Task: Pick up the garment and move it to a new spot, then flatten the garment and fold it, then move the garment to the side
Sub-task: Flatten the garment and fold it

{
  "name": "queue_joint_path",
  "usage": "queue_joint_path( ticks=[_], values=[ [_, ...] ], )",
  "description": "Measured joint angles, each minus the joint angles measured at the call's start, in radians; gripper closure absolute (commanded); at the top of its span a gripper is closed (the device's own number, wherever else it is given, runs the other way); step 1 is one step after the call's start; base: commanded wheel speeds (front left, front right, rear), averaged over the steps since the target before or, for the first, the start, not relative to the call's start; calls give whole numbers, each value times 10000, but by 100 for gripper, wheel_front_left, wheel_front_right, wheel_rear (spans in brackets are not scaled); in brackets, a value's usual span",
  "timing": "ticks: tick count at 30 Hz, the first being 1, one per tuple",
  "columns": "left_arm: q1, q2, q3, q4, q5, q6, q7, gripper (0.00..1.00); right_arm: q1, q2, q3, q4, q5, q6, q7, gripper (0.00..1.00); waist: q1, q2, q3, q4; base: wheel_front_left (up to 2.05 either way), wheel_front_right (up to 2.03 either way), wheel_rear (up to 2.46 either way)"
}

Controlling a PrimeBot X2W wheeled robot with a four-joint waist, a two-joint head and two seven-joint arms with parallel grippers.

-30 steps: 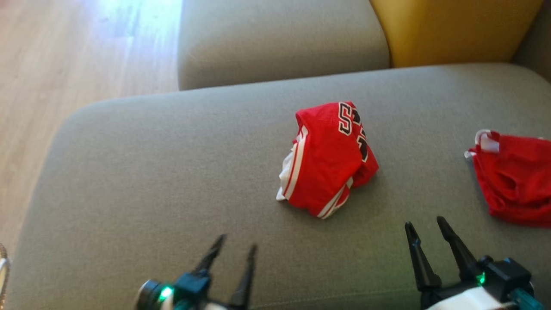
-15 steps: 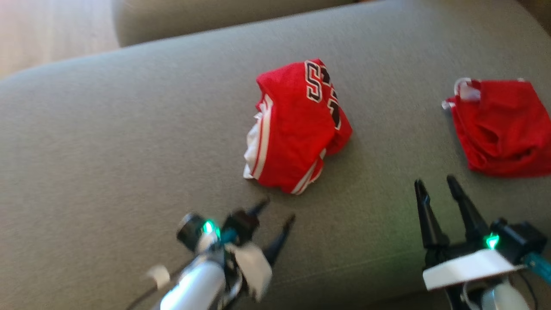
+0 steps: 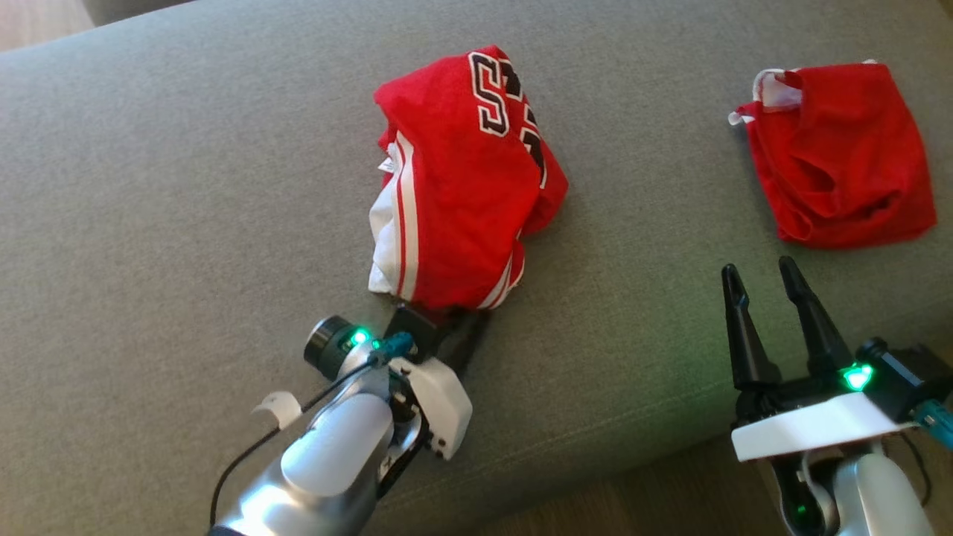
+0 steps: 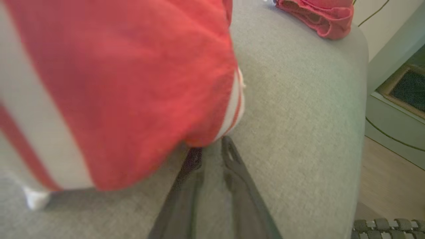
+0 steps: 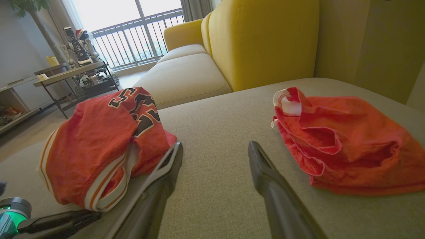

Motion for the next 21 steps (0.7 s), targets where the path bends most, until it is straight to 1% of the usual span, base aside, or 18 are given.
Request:
queue_joint_path(
  ticks=[1,2,6,10,12,18,21],
  values=[
    [-52,0,-4,-27,-96,81,0,92,-7,0,19,2,-12,0,0,0,0,0,-1,-34,0,0,0],
    [-64,0,-27,-46,-184,136,0,100,-2,0,42,6,-12,0,0,0,0,0,-24,-55,0,0,0],
    [-15,2,-196,-194,-288,316,0,100,10,0,75,17,-100,0,0,0,-2,0,-232,-81,0,0,0],
    [50,0,-157,-619,-291,391,0,100,31,0,128,56,-132,0,0,0,-2,0,-544,-74,0,0,0],
    [178,4,10,-989,-320,366,4,100,53,0,190,79,-186,0,0,0,-2,0,-735,-84,0,0,0],
    [726,8,729,-2679,-1279,-173,8,100,335,0,399,267,-186,0,0,0,-3,0,-1432,-215,0,0,0],
    [773,2,959,-3396,-1808,-314,8,100,585,0,418,347,-184,0,0,0,-3,0,-1815,-346,0,0,0]
  ],
)
